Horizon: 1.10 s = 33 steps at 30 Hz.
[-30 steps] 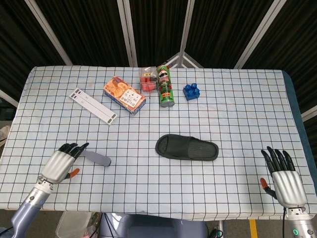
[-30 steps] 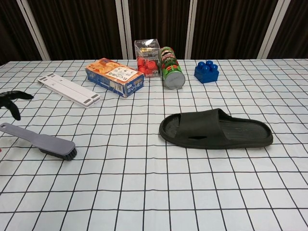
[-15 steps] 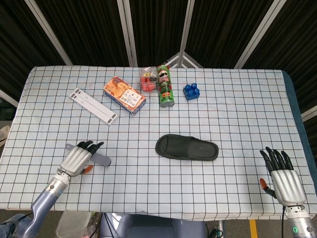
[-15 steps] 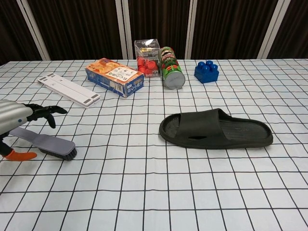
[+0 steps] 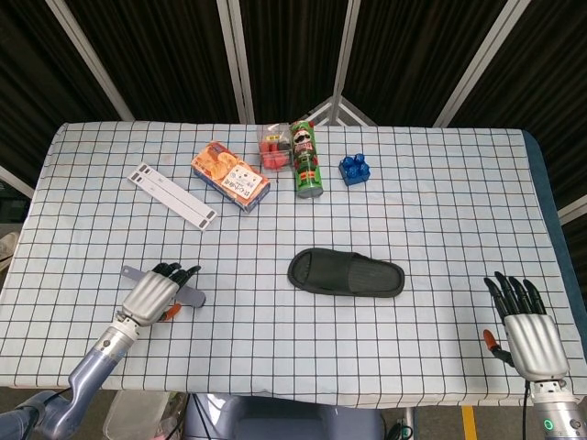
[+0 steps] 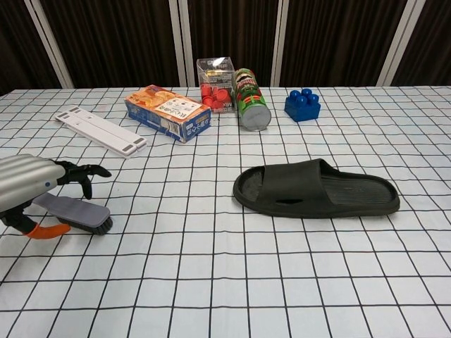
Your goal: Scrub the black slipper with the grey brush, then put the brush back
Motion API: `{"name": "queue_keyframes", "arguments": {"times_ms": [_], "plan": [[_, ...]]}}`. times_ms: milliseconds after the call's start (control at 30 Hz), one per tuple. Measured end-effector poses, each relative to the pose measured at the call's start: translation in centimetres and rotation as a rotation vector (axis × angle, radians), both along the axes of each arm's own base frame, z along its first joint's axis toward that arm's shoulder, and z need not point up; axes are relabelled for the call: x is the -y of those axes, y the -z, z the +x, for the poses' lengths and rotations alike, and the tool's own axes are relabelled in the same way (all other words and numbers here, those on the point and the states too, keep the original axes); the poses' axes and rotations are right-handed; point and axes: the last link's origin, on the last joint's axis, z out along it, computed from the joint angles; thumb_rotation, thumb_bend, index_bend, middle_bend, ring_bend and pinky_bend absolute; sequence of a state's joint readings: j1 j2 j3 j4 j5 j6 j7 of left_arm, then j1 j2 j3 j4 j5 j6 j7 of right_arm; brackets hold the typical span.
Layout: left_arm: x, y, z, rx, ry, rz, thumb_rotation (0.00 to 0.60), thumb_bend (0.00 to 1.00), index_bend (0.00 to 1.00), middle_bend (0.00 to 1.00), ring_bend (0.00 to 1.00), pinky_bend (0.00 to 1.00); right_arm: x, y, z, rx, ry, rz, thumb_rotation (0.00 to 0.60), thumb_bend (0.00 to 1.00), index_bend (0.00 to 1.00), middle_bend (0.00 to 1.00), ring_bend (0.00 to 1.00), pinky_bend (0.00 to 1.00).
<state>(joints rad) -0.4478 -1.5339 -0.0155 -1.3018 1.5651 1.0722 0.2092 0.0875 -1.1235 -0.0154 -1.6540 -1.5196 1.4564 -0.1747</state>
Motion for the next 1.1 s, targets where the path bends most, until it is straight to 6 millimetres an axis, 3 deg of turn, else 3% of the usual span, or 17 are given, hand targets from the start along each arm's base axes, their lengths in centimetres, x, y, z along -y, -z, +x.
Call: {"name": "queue_keyframes", "arguments": {"times_ms": [633,1100], "plan": [[0.06,0.15,0.25,0.016,0.02,0.002,0.6,0.38,0.17,0.38,0.26,0.25,0.0,0.04,0.0,-0.001,0.013,0.01,0.6,0.41,0.0,0.0,0.0,0.0],[-0.02,0.33,0.33,0.014,0.014,-0.001,0.6,0.49,0.23,0.44,0.31,0.3,-0.05,-0.03,-0.07,-0.002,0.017,0.012,0.6,0.41,0.0,0.0,0.0,0.0]]}}
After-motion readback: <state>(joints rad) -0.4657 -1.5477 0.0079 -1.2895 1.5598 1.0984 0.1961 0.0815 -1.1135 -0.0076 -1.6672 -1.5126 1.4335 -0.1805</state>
